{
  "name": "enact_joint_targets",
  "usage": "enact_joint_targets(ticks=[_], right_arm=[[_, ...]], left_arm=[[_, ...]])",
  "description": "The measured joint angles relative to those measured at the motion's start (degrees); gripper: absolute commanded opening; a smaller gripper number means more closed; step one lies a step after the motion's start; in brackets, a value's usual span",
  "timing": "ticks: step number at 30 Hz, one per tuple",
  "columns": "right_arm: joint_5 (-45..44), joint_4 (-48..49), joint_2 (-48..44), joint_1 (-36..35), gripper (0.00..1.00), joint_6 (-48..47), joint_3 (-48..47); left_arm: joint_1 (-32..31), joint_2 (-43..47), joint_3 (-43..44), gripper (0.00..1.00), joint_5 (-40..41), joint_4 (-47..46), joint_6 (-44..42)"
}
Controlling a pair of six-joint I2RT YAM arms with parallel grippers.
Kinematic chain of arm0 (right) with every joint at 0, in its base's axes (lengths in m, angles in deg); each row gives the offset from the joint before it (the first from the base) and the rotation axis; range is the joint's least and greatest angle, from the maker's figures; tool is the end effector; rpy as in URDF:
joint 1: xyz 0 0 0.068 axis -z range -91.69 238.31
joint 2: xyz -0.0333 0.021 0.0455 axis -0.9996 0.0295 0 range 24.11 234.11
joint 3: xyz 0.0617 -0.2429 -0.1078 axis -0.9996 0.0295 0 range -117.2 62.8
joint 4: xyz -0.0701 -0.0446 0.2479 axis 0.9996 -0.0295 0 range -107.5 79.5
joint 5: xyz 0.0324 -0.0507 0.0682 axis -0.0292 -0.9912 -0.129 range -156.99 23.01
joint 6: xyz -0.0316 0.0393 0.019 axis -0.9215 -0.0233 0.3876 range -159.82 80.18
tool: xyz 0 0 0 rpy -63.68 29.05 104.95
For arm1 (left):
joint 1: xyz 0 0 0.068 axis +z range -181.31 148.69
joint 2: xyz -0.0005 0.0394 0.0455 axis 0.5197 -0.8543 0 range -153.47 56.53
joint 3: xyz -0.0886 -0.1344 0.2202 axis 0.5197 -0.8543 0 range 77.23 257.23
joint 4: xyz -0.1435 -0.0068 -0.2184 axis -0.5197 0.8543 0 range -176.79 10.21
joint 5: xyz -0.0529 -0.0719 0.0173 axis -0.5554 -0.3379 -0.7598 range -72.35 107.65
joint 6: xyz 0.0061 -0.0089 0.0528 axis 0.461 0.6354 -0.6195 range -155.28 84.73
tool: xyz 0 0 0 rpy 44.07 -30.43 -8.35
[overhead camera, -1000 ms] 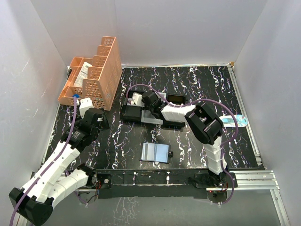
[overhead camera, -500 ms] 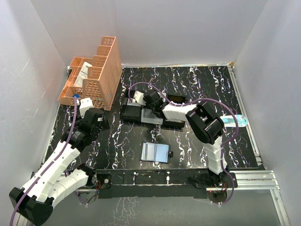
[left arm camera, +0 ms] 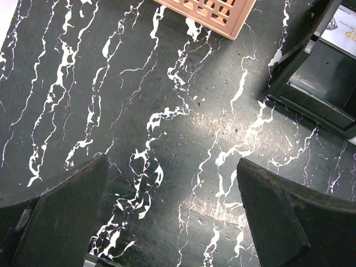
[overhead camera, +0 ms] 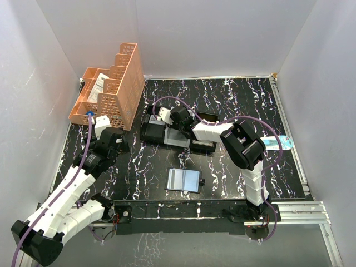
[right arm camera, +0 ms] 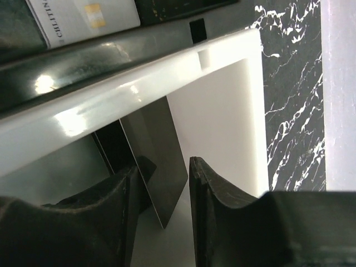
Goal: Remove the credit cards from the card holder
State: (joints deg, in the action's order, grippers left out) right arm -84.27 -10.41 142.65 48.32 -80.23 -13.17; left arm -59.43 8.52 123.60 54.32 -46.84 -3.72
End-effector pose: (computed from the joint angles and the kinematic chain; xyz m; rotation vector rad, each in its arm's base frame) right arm 0.3492 0.2790 0.1509 -1.3617 1.8492 -0.3518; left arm 0.1571 -0.0599 0.2946 -0.3779 2.1015 0.1348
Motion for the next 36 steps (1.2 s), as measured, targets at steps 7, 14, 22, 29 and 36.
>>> enact_joint_targets(ticks=[7, 14, 22, 29, 36], right_arm=[[2.2, -1.3, -0.6, 0.2, 0.43, 0.5, 0.0], [4.1, -3.1, -1.1, 0.4, 0.48, 1.6, -0.6], [6.4, -5.7, -1.6, 0.7, 0.52, 2.1, -1.6], [10.9, -7.9, -5.9, 0.7, 0.56, 6.0, -2.1], [16.2, -4.8, -18.5, 0.7, 0.65, 19.6, 0.4]], left_arm=[[0.3, -0.6, 0.0, 0.99, 0.0, 0.7, 0.3], [0.3, -0.6, 0.0, 0.99, 0.0, 0.9, 0.5], [0.4, -0.6, 0.0, 0.99, 0.0, 0.8, 0.5], [0.6, -0.6, 0.0, 0.99, -0.1, 0.8, 0.5], [0.6, -0.5, 0.0, 0.99, -0.1, 0.9, 0.6]])
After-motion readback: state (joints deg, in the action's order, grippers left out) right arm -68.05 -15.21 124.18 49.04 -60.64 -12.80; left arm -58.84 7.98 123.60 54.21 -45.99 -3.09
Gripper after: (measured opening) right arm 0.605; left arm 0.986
